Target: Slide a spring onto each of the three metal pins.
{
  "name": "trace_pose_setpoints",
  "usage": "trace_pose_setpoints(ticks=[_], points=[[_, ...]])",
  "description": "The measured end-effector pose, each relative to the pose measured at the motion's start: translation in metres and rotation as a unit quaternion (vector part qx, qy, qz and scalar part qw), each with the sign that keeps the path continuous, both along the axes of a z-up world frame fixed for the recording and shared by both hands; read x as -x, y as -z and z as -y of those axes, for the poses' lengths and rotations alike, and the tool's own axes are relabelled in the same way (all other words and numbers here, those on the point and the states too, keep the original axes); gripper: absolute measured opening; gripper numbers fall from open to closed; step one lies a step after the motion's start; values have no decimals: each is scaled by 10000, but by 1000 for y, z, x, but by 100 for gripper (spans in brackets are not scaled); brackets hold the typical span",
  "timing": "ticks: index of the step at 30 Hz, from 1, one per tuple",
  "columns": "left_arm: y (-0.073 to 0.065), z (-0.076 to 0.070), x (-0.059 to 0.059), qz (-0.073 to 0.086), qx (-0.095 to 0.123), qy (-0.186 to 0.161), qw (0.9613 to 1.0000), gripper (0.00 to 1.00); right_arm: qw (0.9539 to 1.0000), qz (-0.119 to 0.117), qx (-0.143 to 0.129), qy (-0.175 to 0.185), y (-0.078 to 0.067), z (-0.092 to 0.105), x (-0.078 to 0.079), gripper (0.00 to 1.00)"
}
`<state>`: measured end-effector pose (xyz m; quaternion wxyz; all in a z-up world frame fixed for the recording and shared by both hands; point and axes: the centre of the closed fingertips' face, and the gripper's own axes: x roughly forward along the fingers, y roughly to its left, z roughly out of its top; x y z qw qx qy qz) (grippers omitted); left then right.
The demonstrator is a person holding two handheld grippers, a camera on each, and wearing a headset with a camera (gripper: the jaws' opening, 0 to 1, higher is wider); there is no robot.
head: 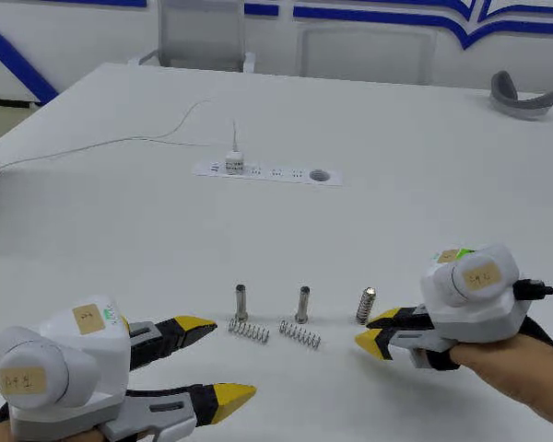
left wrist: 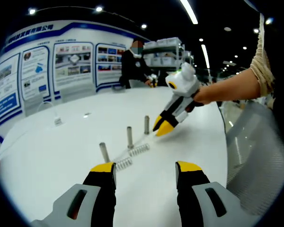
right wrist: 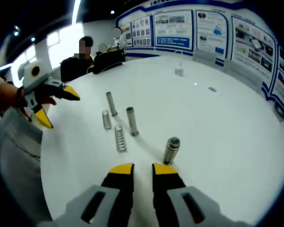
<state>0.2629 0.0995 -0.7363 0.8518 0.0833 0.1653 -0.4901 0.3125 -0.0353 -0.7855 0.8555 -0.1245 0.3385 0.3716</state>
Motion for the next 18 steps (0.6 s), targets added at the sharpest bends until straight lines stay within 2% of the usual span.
trace_pose_setpoints(ticks=[12, 18], points=[[-1, -2, 0, -1, -16, 5, 10000, 51, 9988, 18, -38, -494, -2, -40, -1, 17], [0, -1, 0, -1, -14, 14, 10000, 50, 9979, -42, 12, -647, 4, -51, -2, 17]])
